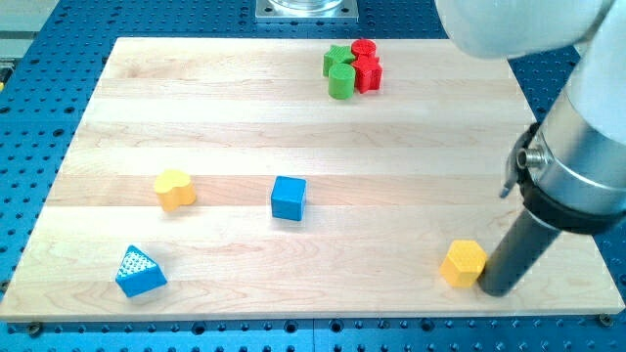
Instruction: Push the blue cube vertically to the bottom side of the green circle
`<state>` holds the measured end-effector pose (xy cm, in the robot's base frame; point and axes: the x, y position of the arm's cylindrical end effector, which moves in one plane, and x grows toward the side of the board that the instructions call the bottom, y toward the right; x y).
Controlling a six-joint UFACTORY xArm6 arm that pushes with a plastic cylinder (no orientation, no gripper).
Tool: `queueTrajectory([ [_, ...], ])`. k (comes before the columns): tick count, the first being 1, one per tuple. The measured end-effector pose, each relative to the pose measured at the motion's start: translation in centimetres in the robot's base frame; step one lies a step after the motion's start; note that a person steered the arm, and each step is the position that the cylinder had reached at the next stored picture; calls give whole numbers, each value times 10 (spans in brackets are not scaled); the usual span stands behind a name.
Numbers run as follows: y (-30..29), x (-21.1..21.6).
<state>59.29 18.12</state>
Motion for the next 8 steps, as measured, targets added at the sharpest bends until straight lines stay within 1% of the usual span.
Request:
queueTrajectory([
  [1,8,-21],
  [2,9,-32],
  [3,-17,-50],
  [4,-64,-64],
  [5,-141,-34],
  [6,-208,-16],
  [7,-240,-48],
  [8,-237,-79],
])
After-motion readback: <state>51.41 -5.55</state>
